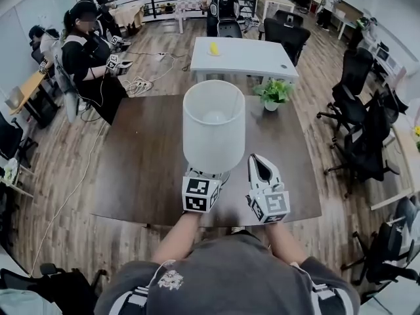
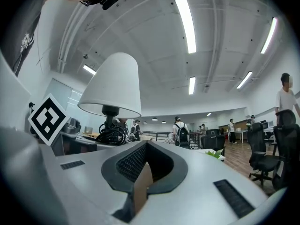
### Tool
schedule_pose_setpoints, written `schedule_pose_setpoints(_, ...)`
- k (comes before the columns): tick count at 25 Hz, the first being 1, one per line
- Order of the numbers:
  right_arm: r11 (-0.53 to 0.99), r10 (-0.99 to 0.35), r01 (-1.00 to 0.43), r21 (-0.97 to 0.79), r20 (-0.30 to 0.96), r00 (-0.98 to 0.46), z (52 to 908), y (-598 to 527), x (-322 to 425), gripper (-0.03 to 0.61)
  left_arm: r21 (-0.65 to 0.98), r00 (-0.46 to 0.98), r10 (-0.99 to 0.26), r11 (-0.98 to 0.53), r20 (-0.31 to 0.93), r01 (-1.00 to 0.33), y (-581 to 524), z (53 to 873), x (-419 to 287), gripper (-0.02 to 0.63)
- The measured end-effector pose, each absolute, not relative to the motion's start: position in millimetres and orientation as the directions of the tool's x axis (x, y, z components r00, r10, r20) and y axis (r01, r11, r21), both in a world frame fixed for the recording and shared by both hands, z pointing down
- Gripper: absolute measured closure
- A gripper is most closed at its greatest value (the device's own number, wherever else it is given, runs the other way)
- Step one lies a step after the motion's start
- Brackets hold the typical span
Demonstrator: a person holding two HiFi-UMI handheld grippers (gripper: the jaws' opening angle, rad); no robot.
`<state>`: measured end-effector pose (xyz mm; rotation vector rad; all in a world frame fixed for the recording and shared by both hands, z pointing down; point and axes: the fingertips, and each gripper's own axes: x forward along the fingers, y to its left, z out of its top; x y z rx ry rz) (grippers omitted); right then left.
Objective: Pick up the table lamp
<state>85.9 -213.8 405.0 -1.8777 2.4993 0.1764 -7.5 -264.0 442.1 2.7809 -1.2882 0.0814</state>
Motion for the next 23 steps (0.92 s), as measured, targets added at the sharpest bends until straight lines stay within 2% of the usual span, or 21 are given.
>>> schedule_pose_setpoints(23,0.271,-0.961,-0.958,0.095,-0.038,-0.275,420,-222,89,0.554,0.050,0.638,-0.764,-0.637,0.093,-0.770,-270,457,-6,0.512)
